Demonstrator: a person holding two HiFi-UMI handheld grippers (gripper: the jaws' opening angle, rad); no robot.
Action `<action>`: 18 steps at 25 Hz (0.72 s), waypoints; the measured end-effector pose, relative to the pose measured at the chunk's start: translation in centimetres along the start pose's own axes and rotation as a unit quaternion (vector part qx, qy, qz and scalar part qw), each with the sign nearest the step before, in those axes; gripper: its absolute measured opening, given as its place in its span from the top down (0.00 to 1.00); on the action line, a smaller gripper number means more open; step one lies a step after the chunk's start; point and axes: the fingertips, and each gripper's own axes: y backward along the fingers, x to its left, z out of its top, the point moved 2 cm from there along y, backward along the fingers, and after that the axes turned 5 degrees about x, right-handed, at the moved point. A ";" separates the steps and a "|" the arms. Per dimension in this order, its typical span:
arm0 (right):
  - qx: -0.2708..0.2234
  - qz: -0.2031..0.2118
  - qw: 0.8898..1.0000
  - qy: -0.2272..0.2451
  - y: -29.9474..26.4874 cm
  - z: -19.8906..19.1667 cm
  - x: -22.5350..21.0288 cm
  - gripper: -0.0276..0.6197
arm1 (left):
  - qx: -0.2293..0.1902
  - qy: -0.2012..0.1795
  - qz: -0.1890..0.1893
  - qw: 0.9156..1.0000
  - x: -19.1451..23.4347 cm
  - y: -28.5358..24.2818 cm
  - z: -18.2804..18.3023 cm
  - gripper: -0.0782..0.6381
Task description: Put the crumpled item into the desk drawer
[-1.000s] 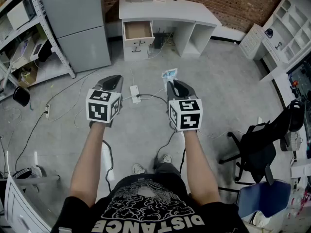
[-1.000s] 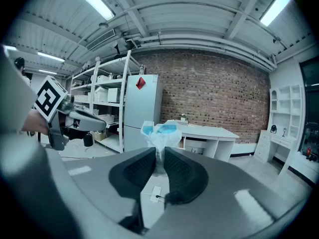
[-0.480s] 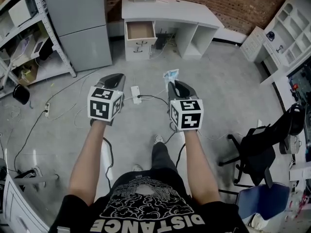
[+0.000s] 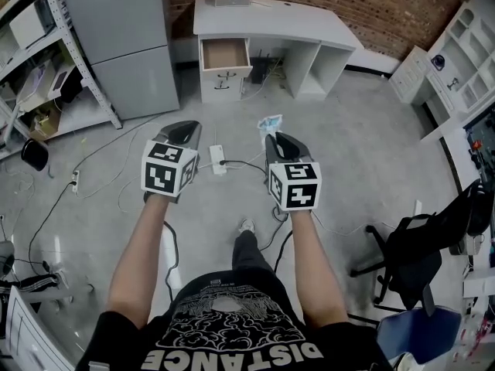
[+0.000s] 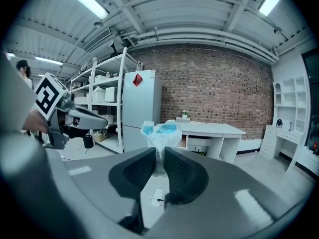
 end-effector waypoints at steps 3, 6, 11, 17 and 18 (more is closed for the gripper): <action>0.003 0.008 1.000 -0.004 -2.5 0.5 -1.4 0.87 | 0.007 -0.002 0.004 1.000 0.9 -2.5 1.0 0.89; 0.003 0.014 1.000 -0.006 -4.8 1.1 -3.1 0.87 | 0.013 -0.001 0.009 1.000 1.7 -5.1 1.9 0.89; 0.011 0.026 1.000 -0.007 -8.4 1.8 -5.9 0.87 | 0.022 -0.002 0.012 1.000 2.3 -9.3 3.6 0.89; 0.014 0.040 0.999 -0.011 -11.9 3.0 -9.4 0.87 | 0.030 -0.003 0.020 0.999 2.9 -13.8 5.9 0.89; 0.014 0.043 0.999 -0.011 -12.5 3.2 -10.0 0.87 | 0.031 -0.003 0.022 0.999 3.0 -14.5 6.3 0.89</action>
